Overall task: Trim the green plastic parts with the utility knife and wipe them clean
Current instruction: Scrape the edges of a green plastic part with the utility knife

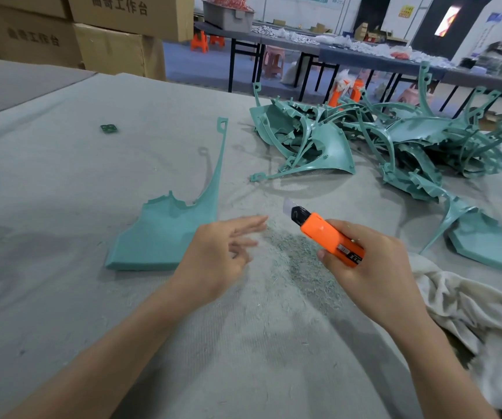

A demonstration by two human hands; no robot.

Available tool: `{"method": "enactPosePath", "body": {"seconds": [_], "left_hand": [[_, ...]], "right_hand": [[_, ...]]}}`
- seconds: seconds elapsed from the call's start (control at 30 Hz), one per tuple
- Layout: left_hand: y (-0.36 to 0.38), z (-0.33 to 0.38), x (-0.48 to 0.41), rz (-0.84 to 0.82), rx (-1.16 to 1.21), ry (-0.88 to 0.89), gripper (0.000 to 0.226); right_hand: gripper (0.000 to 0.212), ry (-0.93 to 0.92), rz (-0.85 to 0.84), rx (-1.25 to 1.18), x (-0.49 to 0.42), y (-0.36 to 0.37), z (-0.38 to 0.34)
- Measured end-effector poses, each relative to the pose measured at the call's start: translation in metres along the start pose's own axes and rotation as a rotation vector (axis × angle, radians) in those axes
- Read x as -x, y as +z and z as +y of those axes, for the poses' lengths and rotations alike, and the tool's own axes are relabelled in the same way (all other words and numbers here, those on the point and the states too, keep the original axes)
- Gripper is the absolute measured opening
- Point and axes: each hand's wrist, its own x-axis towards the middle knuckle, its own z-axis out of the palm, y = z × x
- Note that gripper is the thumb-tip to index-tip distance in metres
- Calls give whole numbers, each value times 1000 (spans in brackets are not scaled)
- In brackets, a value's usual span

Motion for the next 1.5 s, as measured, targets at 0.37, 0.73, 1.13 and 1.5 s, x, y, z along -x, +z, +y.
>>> {"method": "enactPosePath", "body": {"seconds": [0.37,0.73,1.13,1.5], "left_hand": [[4,4,3,-23,-89,67,24],[-1,9,1,72,-116,55,18],[-55,-8,-12,711,-548,-118,30],[-84,-42,-15,514,-771,-436,27]], "right_hand": [[31,-21,-6,-18,2,-1,-5],[29,-9,-3,-32,1,-1,-6],[10,281,162,193,-6,-10,17],[36,612,106,361,-8,-29,49]]}}
